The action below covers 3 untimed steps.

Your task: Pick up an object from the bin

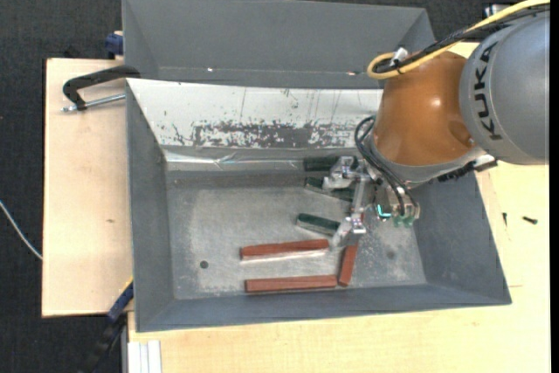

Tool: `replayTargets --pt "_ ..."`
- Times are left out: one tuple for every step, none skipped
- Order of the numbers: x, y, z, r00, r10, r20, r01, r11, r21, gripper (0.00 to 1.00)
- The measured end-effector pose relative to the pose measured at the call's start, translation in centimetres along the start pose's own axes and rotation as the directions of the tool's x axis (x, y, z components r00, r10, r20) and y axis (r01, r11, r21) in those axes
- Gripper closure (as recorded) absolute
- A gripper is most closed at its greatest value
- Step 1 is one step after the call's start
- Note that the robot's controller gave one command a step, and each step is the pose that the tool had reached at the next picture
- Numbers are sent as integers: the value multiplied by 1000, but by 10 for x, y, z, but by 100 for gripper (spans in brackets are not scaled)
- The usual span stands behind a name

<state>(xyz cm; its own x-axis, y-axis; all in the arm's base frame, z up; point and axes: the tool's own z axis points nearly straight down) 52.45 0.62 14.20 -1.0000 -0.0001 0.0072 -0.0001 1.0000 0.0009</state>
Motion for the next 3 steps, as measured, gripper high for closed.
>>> replayTargets --pt "-2 0 -4 1000 0 8 0 1000 0 0" --pt "-11 28 65 999 48 10 -48 999 -2 100" --pt "-11 28 65 999 48 10 -47 999 -2 100"
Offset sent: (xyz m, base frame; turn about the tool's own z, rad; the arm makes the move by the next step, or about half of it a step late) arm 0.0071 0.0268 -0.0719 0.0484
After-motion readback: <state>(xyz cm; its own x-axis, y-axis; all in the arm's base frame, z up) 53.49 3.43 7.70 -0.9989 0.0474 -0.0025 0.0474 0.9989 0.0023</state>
